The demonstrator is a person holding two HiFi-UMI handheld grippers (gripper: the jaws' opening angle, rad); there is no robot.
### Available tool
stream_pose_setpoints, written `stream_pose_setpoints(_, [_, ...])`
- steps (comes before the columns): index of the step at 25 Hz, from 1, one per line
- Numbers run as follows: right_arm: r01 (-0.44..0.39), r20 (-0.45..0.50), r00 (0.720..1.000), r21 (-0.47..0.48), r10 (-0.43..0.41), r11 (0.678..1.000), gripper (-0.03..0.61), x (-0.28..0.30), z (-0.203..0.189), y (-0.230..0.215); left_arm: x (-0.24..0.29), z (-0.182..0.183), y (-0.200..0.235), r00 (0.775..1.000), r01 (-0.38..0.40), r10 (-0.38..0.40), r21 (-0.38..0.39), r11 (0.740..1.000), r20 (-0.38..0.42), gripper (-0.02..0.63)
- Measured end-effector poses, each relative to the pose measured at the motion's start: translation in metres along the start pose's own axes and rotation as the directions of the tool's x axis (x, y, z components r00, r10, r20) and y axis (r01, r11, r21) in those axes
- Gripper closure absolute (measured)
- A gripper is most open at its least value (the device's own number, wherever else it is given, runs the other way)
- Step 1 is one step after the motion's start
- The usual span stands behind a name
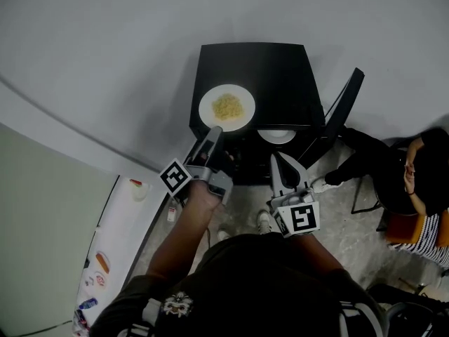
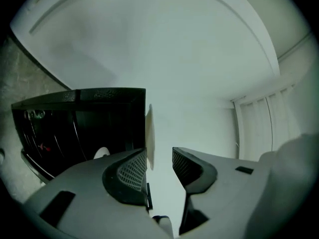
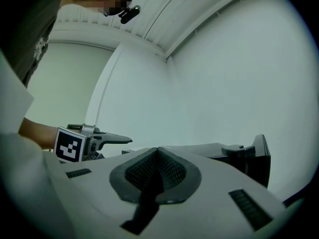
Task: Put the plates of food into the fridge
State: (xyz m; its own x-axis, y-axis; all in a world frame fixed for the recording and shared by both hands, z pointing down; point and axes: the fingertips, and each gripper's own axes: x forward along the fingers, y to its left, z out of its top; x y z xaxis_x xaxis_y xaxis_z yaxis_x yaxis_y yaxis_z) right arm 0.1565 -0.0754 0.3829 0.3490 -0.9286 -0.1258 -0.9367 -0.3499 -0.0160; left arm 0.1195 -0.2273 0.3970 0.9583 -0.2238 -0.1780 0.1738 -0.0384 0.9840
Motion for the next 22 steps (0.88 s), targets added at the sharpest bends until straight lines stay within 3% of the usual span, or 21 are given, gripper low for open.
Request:
stream_pose_setpoints(11, [-0.001,0.017,1.000,-0.020,0.002,1.000,0.554,-0.004,-0.004,-0.011,0.016,0.004,0.013,0.998,-0.063,0.064,-0.055,0.997,0.018,0.456])
stream_pose_setpoints(16, [0.007,-0.044,0.999,-0.025,-0.008,1.000,0.554,-0.010,-0.013,-0.010,0.016,0.004,0.014,0.995,-0.099,0.101,-0.047,0.994,0.028,0.525])
stream_pose_setpoints(22, [-0.008,-0.020,1.000,-0.037,0.007,0.999,0.554,-0.014,-0.009,-0.004,0.015,0.005,0.017,0.990,-0.129,0.131,-0.046,0.991,0.049,0.563])
